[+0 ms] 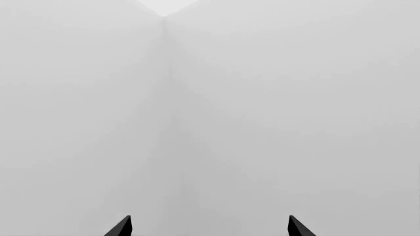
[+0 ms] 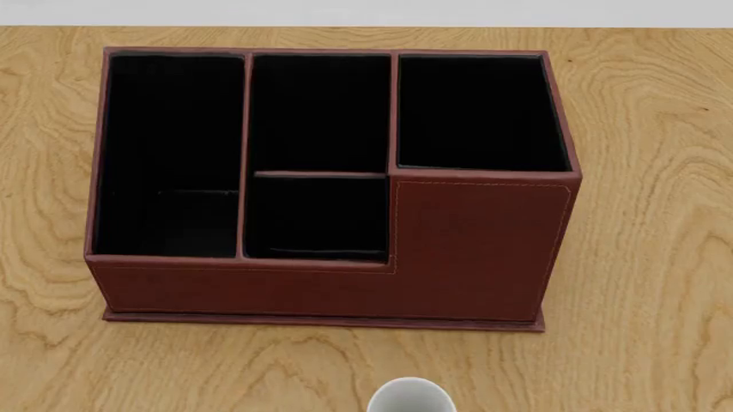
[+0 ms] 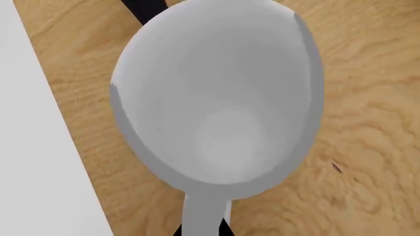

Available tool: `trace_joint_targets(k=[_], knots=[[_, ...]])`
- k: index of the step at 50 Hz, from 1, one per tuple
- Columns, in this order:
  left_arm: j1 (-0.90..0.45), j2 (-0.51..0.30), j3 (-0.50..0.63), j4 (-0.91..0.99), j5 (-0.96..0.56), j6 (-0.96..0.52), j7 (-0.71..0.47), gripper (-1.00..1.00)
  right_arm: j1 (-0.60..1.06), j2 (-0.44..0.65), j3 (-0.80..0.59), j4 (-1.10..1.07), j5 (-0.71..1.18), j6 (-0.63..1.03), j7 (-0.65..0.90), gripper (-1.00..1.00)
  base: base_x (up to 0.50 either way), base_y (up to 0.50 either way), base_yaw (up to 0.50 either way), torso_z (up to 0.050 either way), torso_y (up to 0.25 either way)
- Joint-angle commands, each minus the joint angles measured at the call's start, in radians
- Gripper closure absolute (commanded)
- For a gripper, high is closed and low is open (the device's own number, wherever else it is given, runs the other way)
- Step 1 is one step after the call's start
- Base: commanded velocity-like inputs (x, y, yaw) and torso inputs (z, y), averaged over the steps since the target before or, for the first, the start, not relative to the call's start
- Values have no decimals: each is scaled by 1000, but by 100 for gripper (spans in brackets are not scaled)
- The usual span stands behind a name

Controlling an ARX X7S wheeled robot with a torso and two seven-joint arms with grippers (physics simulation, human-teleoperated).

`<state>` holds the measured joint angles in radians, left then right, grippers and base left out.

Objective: Pick up the white mug and place it to the right of the caddy.

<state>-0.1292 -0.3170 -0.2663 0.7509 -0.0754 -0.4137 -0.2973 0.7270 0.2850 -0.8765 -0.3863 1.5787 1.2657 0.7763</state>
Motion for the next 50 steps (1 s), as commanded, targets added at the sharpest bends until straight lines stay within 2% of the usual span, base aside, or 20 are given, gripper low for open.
trace_joint_targets(k=[1,21,39,50], knots=[[6,-2,-3,16,-7,-6,-3,-100,38,7,24,-74,69,-2,86,100,0,0,0,0,0],[4,-10,1,50,-13,-32,-11,-100,90,37,61,-188,185,-46,198,100,0,0,0,0,0],[1,-14,0,54,-22,-31,-15,-100,224,57,88,-265,342,-105,350,100,0,0,0,0,0],[0,-18,1,67,-26,-41,-19,-100,310,82,133,-279,394,-143,390,100,0,0,0,0,0]])
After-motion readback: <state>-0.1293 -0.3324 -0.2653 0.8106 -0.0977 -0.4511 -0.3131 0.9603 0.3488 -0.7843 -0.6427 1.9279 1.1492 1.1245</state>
